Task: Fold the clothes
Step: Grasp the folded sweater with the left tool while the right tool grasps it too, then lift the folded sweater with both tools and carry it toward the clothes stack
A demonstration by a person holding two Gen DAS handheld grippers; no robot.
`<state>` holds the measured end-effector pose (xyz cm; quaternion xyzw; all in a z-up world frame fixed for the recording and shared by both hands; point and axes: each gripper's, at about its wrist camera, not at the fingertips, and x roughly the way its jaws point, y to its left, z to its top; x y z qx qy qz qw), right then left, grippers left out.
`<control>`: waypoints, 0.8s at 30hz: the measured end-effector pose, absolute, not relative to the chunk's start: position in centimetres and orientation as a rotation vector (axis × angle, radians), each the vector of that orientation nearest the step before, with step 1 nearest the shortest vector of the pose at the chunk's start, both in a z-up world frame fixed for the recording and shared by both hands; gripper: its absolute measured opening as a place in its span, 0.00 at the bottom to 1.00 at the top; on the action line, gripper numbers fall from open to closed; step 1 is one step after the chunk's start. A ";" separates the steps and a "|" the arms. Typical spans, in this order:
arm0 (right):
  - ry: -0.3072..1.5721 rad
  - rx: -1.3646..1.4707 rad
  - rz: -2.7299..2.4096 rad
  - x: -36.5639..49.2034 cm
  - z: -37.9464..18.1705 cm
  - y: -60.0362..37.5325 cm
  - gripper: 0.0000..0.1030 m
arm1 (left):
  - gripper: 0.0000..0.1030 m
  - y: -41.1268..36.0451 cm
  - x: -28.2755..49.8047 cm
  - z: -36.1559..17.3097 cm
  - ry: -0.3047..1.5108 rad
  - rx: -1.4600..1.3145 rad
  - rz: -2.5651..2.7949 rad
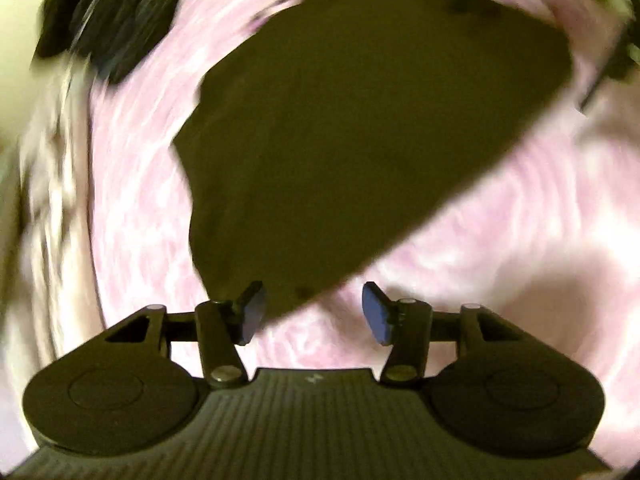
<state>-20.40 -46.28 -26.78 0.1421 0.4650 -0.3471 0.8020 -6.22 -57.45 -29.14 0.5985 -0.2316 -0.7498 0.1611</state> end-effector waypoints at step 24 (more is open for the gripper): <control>1.117 0.099 -0.978 -23.0 -25.8 -42.6 0.49 | 0.08 -57.5 -8.4 -30.2 -1.075 1.641 -2.187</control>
